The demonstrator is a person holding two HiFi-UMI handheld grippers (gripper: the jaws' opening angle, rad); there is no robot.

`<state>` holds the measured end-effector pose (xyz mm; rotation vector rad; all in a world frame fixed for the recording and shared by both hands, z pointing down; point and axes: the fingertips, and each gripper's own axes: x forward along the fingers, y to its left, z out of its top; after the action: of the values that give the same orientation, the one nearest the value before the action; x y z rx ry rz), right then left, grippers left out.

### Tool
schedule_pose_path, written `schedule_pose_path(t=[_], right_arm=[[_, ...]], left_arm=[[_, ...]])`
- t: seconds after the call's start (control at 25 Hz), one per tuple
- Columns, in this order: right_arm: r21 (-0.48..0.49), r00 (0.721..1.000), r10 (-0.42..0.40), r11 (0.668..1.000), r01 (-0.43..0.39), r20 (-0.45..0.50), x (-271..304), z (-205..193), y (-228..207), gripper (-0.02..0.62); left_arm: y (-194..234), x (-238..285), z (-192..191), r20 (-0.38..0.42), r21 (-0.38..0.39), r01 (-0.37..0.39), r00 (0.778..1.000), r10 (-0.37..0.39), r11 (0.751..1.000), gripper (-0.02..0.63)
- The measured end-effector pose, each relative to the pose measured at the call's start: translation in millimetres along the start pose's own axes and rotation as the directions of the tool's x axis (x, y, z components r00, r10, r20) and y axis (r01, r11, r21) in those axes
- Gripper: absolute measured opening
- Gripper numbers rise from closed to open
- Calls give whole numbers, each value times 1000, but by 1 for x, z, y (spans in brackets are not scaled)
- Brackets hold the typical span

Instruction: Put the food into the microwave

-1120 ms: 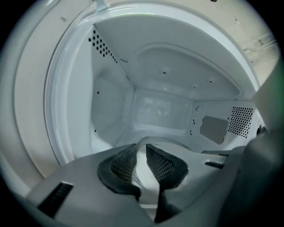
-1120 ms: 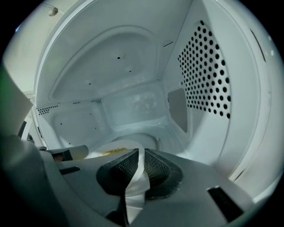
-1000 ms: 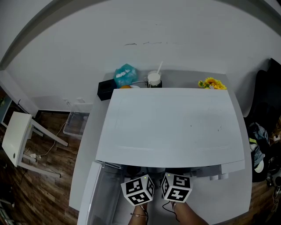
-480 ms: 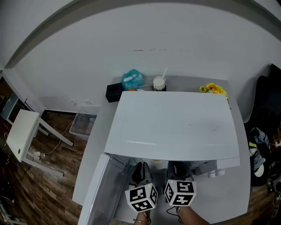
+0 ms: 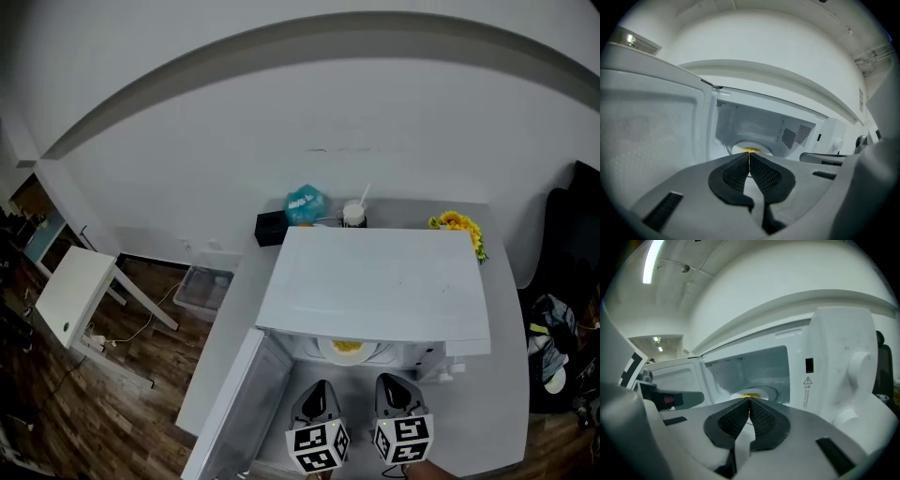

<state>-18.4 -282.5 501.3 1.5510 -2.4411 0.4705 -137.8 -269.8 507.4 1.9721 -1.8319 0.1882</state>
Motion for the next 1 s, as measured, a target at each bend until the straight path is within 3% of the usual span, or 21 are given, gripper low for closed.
schedule_pose_path(t=[0.4, 1.0], right_arm=[[-36, 992, 124, 992, -124, 2, -78, 16, 22, 17], [-29, 987, 150, 989, -148, 56, -131, 42, 39, 17]], left_arm=[[-43, -72, 3, -47, 37, 45, 998, -43, 998, 3], [-85, -136, 36, 40, 112, 105, 993, -110, 988, 3]])
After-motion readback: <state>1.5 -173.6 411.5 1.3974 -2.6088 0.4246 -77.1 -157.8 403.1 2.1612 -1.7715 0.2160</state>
